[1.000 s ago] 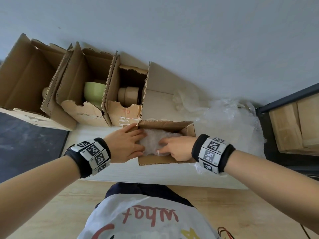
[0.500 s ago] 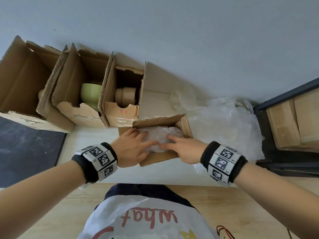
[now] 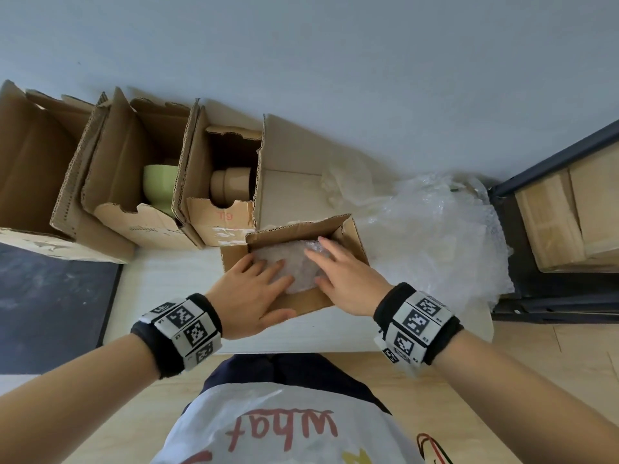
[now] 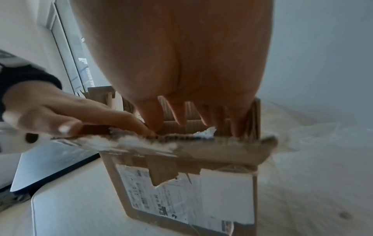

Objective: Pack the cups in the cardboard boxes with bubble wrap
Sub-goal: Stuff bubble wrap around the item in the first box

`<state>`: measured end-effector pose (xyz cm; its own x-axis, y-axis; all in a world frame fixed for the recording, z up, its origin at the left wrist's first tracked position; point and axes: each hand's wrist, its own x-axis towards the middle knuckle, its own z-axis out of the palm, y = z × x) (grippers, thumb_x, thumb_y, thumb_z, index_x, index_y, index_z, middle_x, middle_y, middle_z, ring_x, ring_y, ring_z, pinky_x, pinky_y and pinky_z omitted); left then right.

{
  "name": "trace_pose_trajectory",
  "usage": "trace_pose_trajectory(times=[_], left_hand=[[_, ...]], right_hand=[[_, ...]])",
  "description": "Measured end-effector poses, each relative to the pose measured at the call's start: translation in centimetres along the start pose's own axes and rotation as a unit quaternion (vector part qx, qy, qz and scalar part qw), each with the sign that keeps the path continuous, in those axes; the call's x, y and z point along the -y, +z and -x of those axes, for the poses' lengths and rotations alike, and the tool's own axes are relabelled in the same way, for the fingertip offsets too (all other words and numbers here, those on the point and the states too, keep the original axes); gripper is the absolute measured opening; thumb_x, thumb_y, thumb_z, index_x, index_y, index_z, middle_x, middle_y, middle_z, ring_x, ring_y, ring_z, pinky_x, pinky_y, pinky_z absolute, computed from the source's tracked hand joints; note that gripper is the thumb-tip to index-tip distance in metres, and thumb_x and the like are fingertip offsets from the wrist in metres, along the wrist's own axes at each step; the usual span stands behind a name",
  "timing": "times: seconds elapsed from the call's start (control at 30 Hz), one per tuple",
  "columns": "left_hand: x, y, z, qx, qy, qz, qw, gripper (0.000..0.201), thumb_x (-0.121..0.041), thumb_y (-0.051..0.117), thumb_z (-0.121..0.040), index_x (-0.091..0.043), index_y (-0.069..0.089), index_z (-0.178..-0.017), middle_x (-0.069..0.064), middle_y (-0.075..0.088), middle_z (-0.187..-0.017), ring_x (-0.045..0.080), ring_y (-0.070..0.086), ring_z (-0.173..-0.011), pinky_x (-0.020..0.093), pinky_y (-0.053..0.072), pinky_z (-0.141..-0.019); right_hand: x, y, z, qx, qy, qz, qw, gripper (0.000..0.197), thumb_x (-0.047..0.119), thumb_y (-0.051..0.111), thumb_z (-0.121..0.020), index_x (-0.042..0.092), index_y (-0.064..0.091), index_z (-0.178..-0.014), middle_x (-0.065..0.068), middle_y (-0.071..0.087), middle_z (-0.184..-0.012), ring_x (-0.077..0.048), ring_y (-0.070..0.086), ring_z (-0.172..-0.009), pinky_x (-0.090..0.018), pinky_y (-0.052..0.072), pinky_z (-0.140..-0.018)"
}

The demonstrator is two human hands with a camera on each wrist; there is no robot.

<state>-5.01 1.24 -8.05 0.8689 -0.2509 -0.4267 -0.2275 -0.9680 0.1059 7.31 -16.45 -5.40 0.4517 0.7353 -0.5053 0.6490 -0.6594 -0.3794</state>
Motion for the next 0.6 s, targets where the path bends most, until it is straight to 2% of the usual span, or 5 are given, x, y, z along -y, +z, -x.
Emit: trace_pose_trajectory(times=[0.07, 0.13, 0.43, 0.5, 0.6], left_hand=[[-0.6, 0.4, 0.1, 0.007, -0.008, 0.018, 1.0, 0.089, -0.075, -0.006, -0.08, -0.024, 0.014, -0.15, 0.007, 0.016, -0.158, 0.023, 0.026, -0.14, 0.045, 0.009, -0.117], [-1.0, 0.8, 0.1, 0.024, -0.004, 0.013, 1.0, 0.091, -0.074, -0.008, -0.079, -0.022, 0.012, -0.151, 0.004, 0.009, -0.159, 0.021, 0.018, -0.144, 0.046, 0.003, -0.117], [0.1, 0.1, -0.6, 0.057, 0.012, -0.016, 0.998, 0.08, -0.067, -0.004, -0.087, -0.023, 0.022, -0.149, -0.004, 0.018, -0.157, 0.017, 0.019, -0.144, 0.048, -0.003, -0.116], [-0.5, -0.5, -0.1, 0.044, 0.003, -0.006, 0.999, 0.075, -0.064, 0.004, -0.091, -0.021, 0.023, -0.149, 0.001, 0.019, -0.157, 0.018, 0.02, -0.144, 0.047, 0.001, -0.117], [-1.6, -1.1, 1.2, -0.056, 0.007, 0.013, 0.998, 0.058, -0.05, 0.031, -0.092, -0.016, 0.048, -0.136, 0.008, 0.045, -0.144, 0.022, 0.046, -0.13, 0.044, 0.031, -0.11]], right_hand=[[0.2, 0.2, -0.4, 0.077, 0.058, -0.018, 0.995, 0.061, 0.041, 0.033, -0.101, 0.025, 0.003, -0.152, -0.007, -0.01, -0.16, -0.025, -0.01, -0.146, -0.046, 0.01, -0.119], [0.4, 0.3, -1.1, 0.127, 0.103, -0.031, 0.986, 0.066, 0.049, 0.027, -0.1, 0.023, -0.005, -0.152, -0.008, -0.021, -0.157, -0.026, -0.018, -0.145, -0.046, 0.003, -0.119], [1.2, 0.3, -2.5, 0.171, 0.172, -0.03, 0.97, 0.066, 0.051, 0.024, -0.099, 0.025, -0.006, -0.152, -0.004, -0.027, -0.156, -0.024, -0.014, -0.146, -0.05, 0.011, -0.118], [1.5, -0.4, -1.6, 0.133, 0.155, -0.049, 0.978, 0.062, 0.046, 0.026, -0.101, 0.022, 0.003, -0.153, -0.006, -0.013, -0.159, -0.025, 0.0, -0.147, -0.049, 0.019, -0.116], [1.2, -2.2, 1.2, -0.06, 0.078, -0.081, 0.992, 0.047, 0.037, 0.033, -0.102, 0.016, 0.034, -0.144, -0.007, 0.047, -0.142, -0.024, 0.051, -0.122, -0.041, 0.047, -0.095]])
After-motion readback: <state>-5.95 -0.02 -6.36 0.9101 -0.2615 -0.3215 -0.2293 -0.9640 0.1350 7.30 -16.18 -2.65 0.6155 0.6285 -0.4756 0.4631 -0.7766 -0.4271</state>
